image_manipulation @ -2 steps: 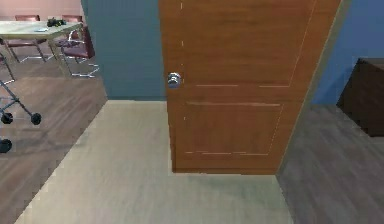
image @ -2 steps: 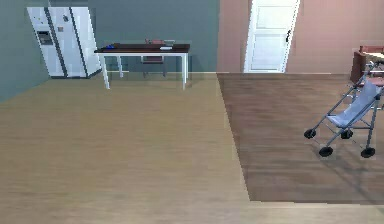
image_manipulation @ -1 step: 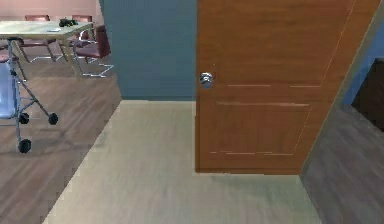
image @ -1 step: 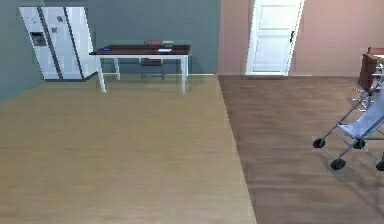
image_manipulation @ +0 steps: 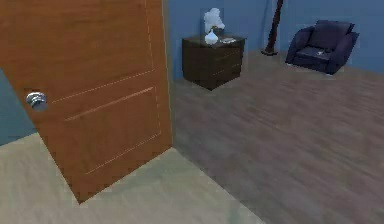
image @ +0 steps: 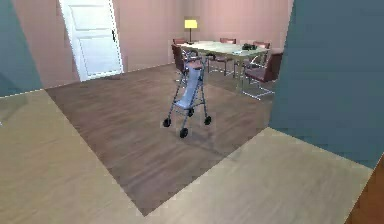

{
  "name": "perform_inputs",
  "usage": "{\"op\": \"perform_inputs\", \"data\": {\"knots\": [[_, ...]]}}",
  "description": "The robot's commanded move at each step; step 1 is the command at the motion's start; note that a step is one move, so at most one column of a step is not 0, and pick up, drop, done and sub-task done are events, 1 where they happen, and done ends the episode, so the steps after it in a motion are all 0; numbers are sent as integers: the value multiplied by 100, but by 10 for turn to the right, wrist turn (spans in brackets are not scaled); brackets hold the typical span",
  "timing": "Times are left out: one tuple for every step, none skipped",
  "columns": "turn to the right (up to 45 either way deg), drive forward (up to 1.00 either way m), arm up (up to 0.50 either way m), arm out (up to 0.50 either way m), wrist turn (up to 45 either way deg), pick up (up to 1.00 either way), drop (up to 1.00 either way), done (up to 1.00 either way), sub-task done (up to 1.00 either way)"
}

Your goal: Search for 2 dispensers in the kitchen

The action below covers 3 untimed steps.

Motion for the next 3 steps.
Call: {"op": "perform_inputs", "data": {"knots": [[450,0,0,0,0,0,0,0,0],[0,5,0,0,0,0,0,0,0],[-450,0,0,0,0,0,0,0,0]]}}
